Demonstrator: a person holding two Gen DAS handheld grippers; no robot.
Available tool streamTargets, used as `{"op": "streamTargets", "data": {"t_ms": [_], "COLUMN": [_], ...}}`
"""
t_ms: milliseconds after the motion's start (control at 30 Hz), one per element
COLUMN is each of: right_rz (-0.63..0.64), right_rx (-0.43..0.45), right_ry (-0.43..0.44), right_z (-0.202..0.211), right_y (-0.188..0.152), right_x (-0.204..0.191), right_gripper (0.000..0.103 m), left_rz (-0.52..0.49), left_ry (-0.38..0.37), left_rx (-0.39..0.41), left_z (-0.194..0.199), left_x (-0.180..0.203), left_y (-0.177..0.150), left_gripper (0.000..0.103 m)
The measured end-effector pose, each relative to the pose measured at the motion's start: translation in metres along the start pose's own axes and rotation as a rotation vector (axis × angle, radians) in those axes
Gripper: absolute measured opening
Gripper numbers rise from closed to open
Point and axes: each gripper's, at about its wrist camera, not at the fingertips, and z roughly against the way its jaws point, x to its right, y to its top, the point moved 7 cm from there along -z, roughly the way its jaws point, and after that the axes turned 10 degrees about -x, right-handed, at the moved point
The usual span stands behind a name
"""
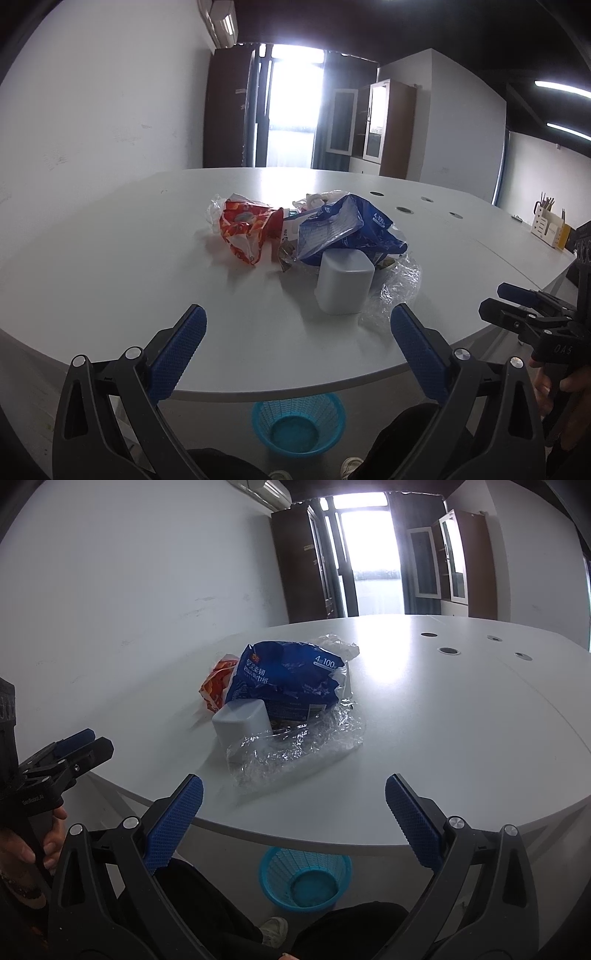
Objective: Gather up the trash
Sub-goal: 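Move both tools toward the trash pile on the table, then grasp the red snack wrapper with the left tool while the right tool grasps the blue tissue bag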
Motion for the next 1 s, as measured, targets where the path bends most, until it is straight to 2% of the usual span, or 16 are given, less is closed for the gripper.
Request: {"op": "streamTargets", "data": {"t_ms": [100, 233, 400, 600, 1000], "right_rz": [0.024, 0.030, 0.017, -0.012, -0.038], "right_rx": [0.009, 0.023, 0.013, -0.018, -0.099], "right_ry": [-0.013, -0.036, -0.028, 0.004, -0.029], "right_z": [-0.001, -0.007, -0.026, -0.053, -0.111], "right_y": [0.008, 0.023, 0.044, 0.067, 0.101], "right_x": [0.000, 0.010, 0.024, 0.038, 0.062], "right_gripper": [0.094, 0.094, 0.093, 0.089, 0.080], "left_rz": [0.004, 0.026, 0.040, 0.078, 0.041], "left_ry": [0.020, 0.026, 0.066, 0.045, 0.118], "left_rx": [0.003, -0.030, -0.032, -0.042, -0.087], "left_z": [-0.006, -0.023, -0.038, -0.058, -0.117], "left_x": [-0.005, -0.015, -0.030, -0.043, -0.053], "left_y": [0.001, 0.004, 0.018, 0.038, 0.082], "left_gripper": [0.097, 0.097, 0.097, 0.097, 0.094]}}
